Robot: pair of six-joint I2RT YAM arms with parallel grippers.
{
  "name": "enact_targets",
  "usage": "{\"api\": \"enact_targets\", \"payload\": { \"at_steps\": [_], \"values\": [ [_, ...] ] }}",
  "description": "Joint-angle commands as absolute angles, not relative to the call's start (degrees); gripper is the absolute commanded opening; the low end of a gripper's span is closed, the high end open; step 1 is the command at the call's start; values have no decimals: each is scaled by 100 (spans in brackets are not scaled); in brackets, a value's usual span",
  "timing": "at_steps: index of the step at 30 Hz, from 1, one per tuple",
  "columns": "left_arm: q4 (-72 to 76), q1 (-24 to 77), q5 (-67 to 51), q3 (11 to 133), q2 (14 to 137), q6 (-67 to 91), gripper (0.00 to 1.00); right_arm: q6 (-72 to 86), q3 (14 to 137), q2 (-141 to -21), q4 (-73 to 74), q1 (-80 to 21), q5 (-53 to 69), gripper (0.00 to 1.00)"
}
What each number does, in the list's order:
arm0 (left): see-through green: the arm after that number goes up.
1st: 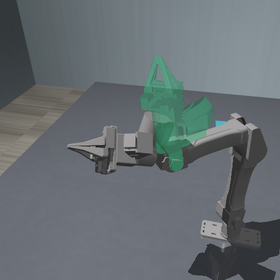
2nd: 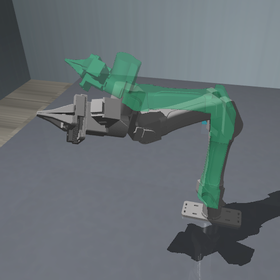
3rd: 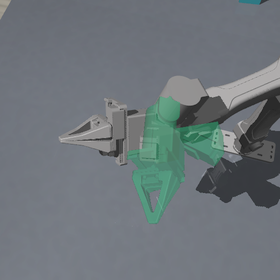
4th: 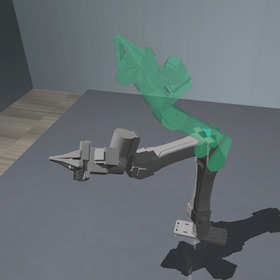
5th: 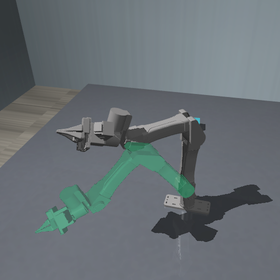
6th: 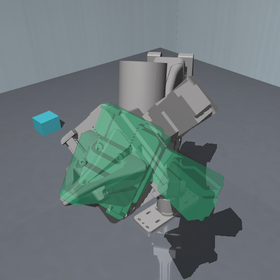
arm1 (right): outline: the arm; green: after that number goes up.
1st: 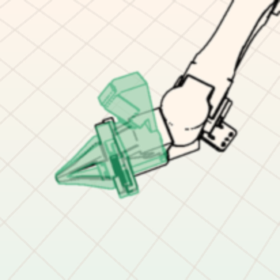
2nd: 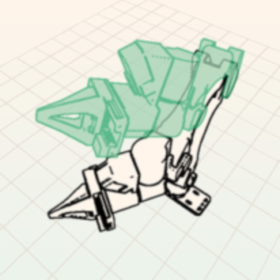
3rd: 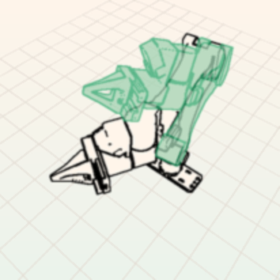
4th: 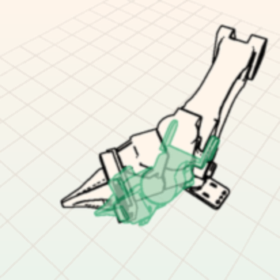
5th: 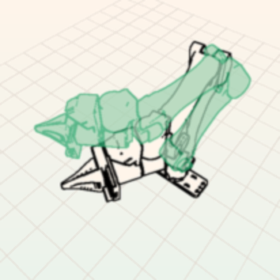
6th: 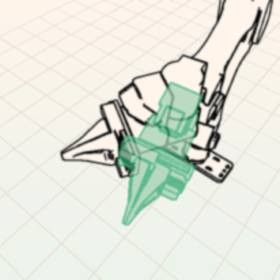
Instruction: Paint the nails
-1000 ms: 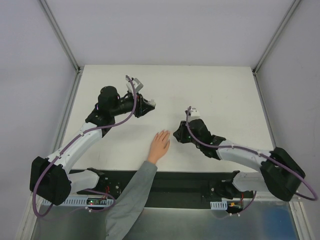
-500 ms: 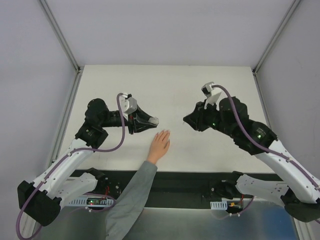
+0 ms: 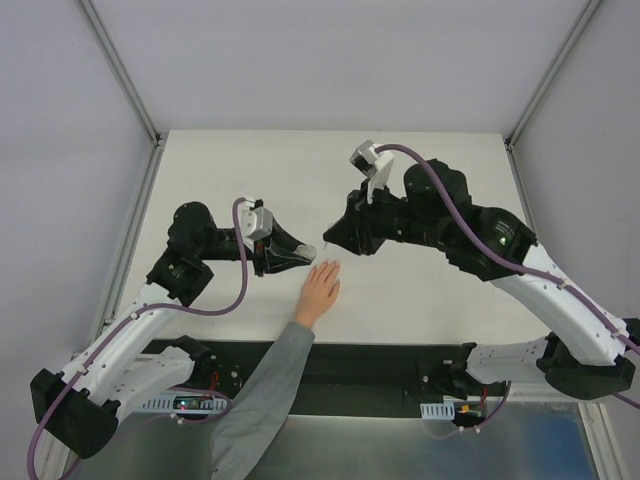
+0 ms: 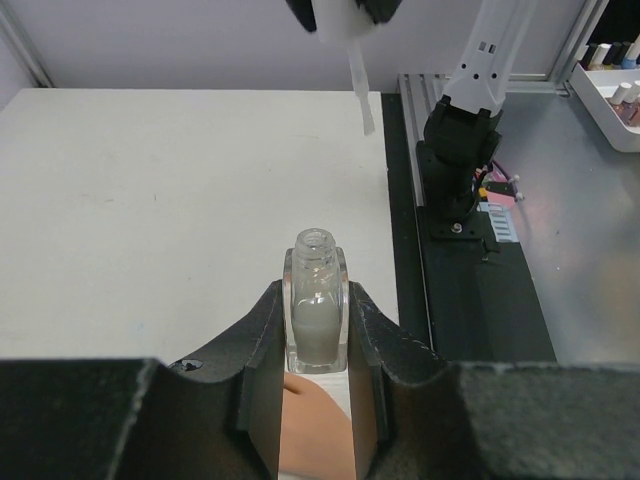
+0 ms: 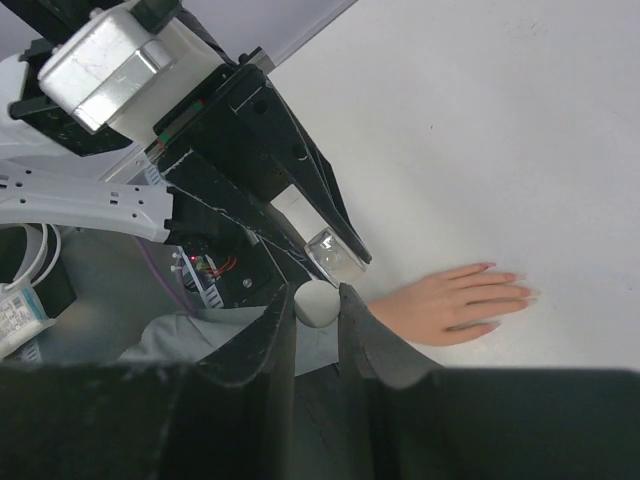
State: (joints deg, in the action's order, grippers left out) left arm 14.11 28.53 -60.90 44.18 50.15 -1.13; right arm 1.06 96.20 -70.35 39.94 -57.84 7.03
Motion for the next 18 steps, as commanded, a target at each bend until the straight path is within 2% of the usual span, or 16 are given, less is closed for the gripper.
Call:
{"api": "enact_targets", "payload": {
  "at_steps": [1, 18],
  "values": [
    [1547, 2883, -5994, 4465, 4975, -325, 0, 79, 9861, -7215, 4008, -5880, 765, 1],
    [1521, 2927, -6064, 4465, 4966, -325, 0, 79, 9844, -7444, 3691, -6047, 325, 1]
  ]
}}
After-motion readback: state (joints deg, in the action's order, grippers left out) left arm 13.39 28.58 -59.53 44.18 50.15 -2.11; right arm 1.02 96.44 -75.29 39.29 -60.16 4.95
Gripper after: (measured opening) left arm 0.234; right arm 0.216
